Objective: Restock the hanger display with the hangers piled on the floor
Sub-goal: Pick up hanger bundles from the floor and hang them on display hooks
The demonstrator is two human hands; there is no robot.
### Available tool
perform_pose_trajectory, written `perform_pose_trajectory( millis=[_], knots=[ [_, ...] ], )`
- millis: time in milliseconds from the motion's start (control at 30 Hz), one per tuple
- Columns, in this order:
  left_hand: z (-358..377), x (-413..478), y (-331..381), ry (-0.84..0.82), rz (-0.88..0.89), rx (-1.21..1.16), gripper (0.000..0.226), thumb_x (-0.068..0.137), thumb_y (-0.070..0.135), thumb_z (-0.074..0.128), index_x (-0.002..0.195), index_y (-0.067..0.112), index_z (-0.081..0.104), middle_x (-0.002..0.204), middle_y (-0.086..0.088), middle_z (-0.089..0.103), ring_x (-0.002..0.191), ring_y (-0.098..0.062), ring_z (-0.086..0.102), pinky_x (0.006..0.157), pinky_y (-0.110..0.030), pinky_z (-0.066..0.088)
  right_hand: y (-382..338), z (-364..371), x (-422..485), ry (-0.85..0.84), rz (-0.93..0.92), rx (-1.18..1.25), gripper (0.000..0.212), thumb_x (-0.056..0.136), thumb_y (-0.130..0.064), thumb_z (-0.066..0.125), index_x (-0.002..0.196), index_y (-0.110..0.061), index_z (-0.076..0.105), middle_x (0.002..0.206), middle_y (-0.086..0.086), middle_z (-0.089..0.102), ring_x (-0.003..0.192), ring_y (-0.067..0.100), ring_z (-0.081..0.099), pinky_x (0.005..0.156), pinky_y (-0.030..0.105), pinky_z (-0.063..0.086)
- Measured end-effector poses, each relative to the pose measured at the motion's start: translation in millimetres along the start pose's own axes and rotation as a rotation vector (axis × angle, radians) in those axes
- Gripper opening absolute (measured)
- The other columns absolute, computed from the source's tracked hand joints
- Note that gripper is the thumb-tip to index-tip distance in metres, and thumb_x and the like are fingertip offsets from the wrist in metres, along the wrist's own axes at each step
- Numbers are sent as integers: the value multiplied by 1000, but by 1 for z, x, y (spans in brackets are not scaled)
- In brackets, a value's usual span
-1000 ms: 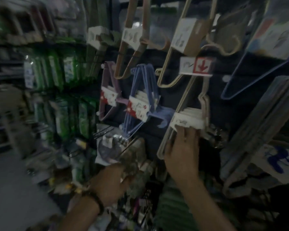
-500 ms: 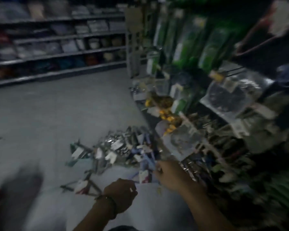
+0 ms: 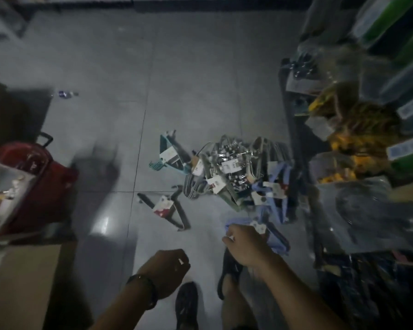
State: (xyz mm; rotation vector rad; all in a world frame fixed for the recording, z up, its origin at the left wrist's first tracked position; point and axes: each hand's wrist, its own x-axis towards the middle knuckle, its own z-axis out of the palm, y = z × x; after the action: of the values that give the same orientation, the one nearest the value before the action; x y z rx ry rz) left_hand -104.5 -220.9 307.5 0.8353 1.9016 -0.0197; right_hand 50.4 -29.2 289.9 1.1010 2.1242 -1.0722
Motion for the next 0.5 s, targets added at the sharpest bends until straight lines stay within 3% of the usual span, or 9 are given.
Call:
perform_pose_trajectory(
  millis=[100, 167, 267, 367, 500],
  knots=[
    [14, 91, -16, -23, -47, -31, 26, 103, 45, 52, 124, 34, 64, 121, 10, 70, 104, -7, 66, 96, -31, 57, 39, 6, 112, -5, 29, -32, 17, 102, -36, 54, 100, -20, 59, 101, 3, 65, 94, 23, 63, 70, 31, 45],
    [28, 159, -27, -19, -59, -19, 30, 104, 45, 50, 129, 33, 61, 127, 8, 66, 113, -11, 62, 101, -31, 53, 69, 17, 189, 4, 73, -77, 19, 101, -36, 54, 102, -17, 59, 107, 8, 67, 95, 26, 63, 76, 34, 51],
    [55, 266, -46, 6, -82, -28, 34, 104, 45, 49, 135, 32, 57, 135, 3, 60, 123, -16, 57, 106, -31, 48, 105, 38, 293, 3, 122, -147, 22, 100, -33, 57, 107, -12, 56, 111, 16, 65, 100, 30, 64, 77, 34, 48],
    [84, 364, -73, 17, -123, -66, 38, 104, 44, 52, 139, 30, 55, 146, -2, 55, 133, -20, 54, 112, -33, 45, 134, 56, 389, 35, 167, -176, 35, 97, -29, 63, 121, -4, 56, 116, 20, 64, 108, 38, 66, 81, 36, 53],
    [121, 474, -123, 52, -188, -87, 50, 101, 40, 58, 147, 23, 48, 153, -11, 47, 137, -31, 51, 113, -42, 46, 163, 85, 490, 151, 233, -201, 63, 91, -32, 69, 142, -5, 43, 139, 26, 53, 122, 45, 57, 95, 51, 56]
  ],
)
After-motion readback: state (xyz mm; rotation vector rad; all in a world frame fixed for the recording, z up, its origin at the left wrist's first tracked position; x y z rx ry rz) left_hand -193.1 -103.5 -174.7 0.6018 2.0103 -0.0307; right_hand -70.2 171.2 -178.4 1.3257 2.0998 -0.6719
